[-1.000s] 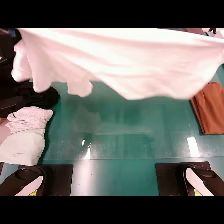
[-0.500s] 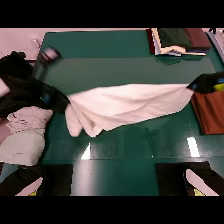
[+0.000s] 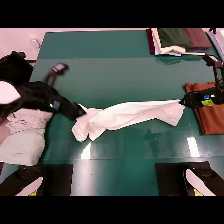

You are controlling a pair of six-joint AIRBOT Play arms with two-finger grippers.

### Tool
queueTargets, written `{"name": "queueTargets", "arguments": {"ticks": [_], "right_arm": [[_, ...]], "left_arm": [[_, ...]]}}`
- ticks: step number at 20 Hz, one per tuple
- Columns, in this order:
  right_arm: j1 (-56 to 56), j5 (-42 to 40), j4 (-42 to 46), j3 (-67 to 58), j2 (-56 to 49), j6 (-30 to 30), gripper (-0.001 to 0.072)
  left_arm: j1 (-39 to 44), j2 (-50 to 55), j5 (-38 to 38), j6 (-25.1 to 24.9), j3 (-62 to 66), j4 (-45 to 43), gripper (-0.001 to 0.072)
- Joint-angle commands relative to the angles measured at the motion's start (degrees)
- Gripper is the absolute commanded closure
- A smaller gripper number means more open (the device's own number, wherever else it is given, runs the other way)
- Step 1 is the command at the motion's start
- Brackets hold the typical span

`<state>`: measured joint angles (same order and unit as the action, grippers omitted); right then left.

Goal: Fold the shirts.

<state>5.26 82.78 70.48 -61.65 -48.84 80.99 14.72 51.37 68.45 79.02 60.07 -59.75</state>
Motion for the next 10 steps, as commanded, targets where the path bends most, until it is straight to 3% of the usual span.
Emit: {"name": "queueTargets", "arguments": {"ticks": [1, 3, 7, 10], "right_arm": [[-0.07, -0.35, -0.02, 0.63, 0.35, 0.02, 0.0696], [-0.07, -0.31, 0.02, 0.63, 0.28, 0.02, 0.0696], [-0.07, -1.38, 0.00, 0.63, 0.24, 0.02, 0.0695], [-0.07, -1.77, -0.02, 0.63, 0.13, 0.02, 0.0696]], "left_arm": [[-10.25, 2.64, -4.72, 3.67, 1.99, -3.45, 0.0036], [-15.02, 8.00, -2.95, 3.43, 0.76, -3.19, 0.0036], [-15.39, 18.14, -0.74, 3.17, -4.68, -1.66, 0.0036], [-12.87, 21.94, -5.53, 1.92, -7.98, 0.09, 0.0036]]}}
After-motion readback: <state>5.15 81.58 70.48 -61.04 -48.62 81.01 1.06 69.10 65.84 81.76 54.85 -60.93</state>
